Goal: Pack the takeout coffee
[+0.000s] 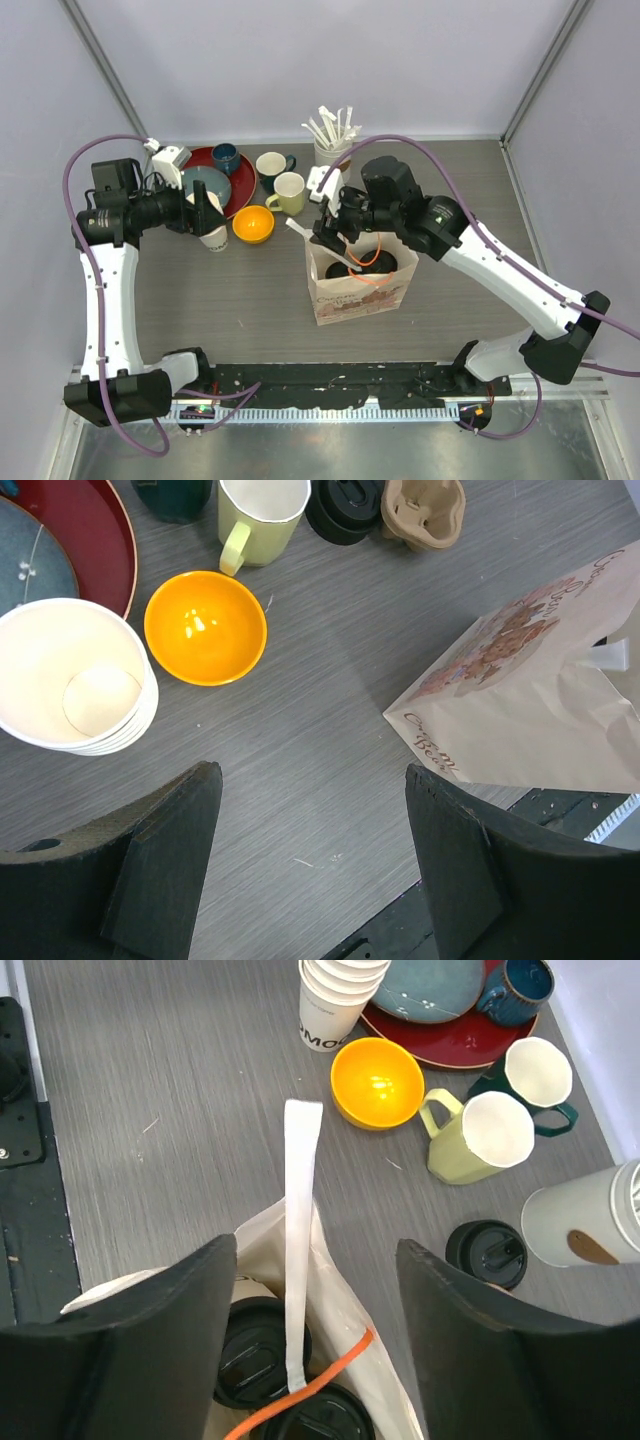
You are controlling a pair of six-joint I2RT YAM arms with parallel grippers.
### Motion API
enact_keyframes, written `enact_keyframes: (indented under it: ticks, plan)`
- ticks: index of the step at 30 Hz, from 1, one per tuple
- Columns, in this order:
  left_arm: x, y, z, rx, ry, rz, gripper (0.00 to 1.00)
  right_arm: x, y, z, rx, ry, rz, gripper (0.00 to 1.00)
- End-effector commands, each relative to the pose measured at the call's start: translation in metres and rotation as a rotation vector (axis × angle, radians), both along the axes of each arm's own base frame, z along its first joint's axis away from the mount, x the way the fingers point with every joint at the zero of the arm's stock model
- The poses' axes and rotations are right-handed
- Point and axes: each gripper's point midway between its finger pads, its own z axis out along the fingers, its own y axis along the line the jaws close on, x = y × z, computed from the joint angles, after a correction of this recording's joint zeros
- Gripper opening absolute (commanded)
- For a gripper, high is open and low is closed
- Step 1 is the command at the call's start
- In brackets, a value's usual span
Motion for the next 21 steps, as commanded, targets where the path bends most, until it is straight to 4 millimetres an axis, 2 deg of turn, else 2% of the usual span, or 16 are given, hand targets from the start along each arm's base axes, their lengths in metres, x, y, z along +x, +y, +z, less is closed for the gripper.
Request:
enact_keyframes:
  ticks: [1, 3, 4, 5, 7, 8, 10, 11, 12, 14, 15, 16, 17, 18, 19, 21]
  plan:
    - [0.003, -0.001, 0.009, -0.009, -0.046, -0.007, 0.78, 0.008, 0.002, 0.056, 0.098, -0.103, -0.021, 0.75]
    - [0.003, -0.001, 0.009, -0.009, -0.045, -0.009, 0.78, 0.012, 0.001, 0.075, 0.140, -0.113, -0.040, 0.78]
    - [0.003, -0.001, 0.010, -0.007, -0.049, -0.009, 0.78, 0.015, -0.001, 0.096, 0.180, -0.131, -0.052, 0.78]
    - [0.003, -0.001, 0.010, -0.008, -0.049, -0.010, 0.78, 0.024, -0.001, 0.101, 0.205, -0.107, -0.085, 0.78]
    - [0.003, -0.001, 0.009, -0.007, -0.047, -0.010, 0.78, 0.040, -0.003, 0.125, 0.268, -0.123, -0.145, 0.76]
    - [0.003, -0.001, 0.010, -0.008, -0.049, -0.010, 0.78, 0.059, -0.002, 0.119, 0.266, -0.102, -0.214, 0.72]
    - [0.003, -0.001, 0.009, -0.009, -0.048, -0.011, 0.78, 0.090, -0.011, 0.124, 0.283, -0.116, -0.317, 0.67]
    - [0.003, -0.001, 0.010, -0.008, -0.049, -0.012, 0.78, 0.105, -0.014, 0.119, 0.278, -0.110, -0.355, 0.64]
    - [0.003, -0.002, 0.010, -0.010, -0.046, -0.012, 0.78, 0.130, -0.017, 0.104, 0.267, -0.081, -0.403, 0.62]
    - [0.002, -0.003, 0.010, -0.018, -0.046, -0.015, 0.78, 0.158, -0.024, 0.094, 0.267, -0.066, -0.450, 0.56]
    - [0.003, -0.003, 0.009, -0.021, -0.042, -0.016, 0.78, 0.178, -0.020, 0.076, 0.253, -0.042, -0.472, 0.55]
    - [0.002, -0.004, 0.009, -0.025, -0.041, -0.016, 0.78, 0.195, -0.031, 0.073, 0.254, -0.047, -0.507, 0.56]
    - [0.002, -0.004, 0.009, -0.027, -0.042, -0.017, 0.78, 0.205, -0.032, 0.067, 0.247, -0.045, -0.518, 0.55]
    - [0.003, -0.004, 0.009, -0.027, -0.042, -0.018, 0.78, 0.222, -0.030, 0.050, 0.225, -0.033, -0.527, 0.57]
    - [0.003, -0.004, 0.008, -0.027, -0.040, -0.019, 0.78, 0.232, -0.033, 0.044, 0.215, -0.032, -0.540, 0.61]
    - [0.004, -0.004, 0.007, -0.031, -0.034, -0.018, 0.78, 0.253, -0.028, 0.019, 0.177, -0.005, -0.552, 0.64]
